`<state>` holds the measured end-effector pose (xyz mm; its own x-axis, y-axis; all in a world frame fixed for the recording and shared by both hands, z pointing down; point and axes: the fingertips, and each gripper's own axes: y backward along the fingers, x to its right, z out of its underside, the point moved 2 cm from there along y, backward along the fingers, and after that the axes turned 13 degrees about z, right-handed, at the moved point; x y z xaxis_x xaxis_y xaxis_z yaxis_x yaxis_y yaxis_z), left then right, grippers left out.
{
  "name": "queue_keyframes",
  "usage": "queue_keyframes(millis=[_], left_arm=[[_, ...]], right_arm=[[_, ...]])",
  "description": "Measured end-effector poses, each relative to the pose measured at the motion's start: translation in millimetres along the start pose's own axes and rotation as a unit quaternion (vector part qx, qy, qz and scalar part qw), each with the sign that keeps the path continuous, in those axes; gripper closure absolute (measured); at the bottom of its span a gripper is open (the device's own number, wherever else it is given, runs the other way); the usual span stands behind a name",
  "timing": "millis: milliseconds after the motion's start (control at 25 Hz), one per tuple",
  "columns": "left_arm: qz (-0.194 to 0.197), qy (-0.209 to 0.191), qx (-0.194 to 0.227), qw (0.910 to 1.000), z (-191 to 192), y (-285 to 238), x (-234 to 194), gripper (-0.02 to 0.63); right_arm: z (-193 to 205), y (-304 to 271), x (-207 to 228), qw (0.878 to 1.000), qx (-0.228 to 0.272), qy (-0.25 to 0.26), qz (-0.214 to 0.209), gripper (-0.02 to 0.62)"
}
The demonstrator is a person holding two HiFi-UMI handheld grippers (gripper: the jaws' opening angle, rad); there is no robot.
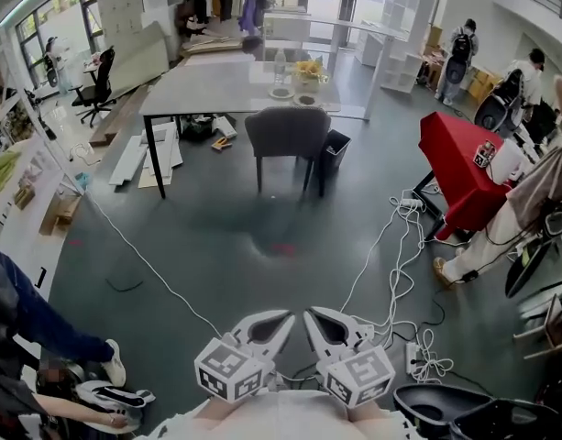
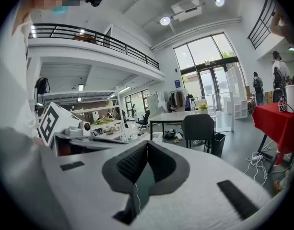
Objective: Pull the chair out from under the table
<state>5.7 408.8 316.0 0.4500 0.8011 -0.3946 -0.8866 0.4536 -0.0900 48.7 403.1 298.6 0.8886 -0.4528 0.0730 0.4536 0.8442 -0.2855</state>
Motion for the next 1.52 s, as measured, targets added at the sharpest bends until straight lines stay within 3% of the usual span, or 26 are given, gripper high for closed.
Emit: queue_keyframes(millis=[120, 400, 760, 1040, 1200, 1520], left_arm=[[-0.008, 0.022, -0.009, 0.9997, 5.4, -3.9, -9.8, 0.591], [0.0, 0.027, 0.007, 0.9996, -8.4, -25.2, -49.2, 0.591], [0.012, 0.0, -0.008, 0.9999, -75.8, -67.3, -181.8, 0.591], [0.045, -0.014, -0.018, 0.9987, -128.4, -105.7, -281.2, 0.591], [0.058, -0.023, -0.028, 0.9976, -139.4, -119.5, -315.0, 0.591], [0.047, 0.011, -0.027, 0.9985, -146.7, -136.1, -378.0, 0.591]], right_arm=[[5.7, -9.3, 3.6, 1.0, -0.017, -0.003, -0.005, 0.594], [3.2, -48.8, 26.8, 1.0, -0.012, -0.015, -0.006, 0.594], [-52.2, -181.0, 76.0, 1.0, 0.014, -0.007, 0.025, 0.594], [-92.7, -288.2, 98.0, 0.999, 0.021, -0.001, 0.034, 0.594], [-104.3, -320.9, 104.1, 0.999, 0.023, -0.002, 0.039, 0.594], [-103.8, -368.3, 138.9, 0.998, -0.001, -0.011, 0.066, 0.594]])
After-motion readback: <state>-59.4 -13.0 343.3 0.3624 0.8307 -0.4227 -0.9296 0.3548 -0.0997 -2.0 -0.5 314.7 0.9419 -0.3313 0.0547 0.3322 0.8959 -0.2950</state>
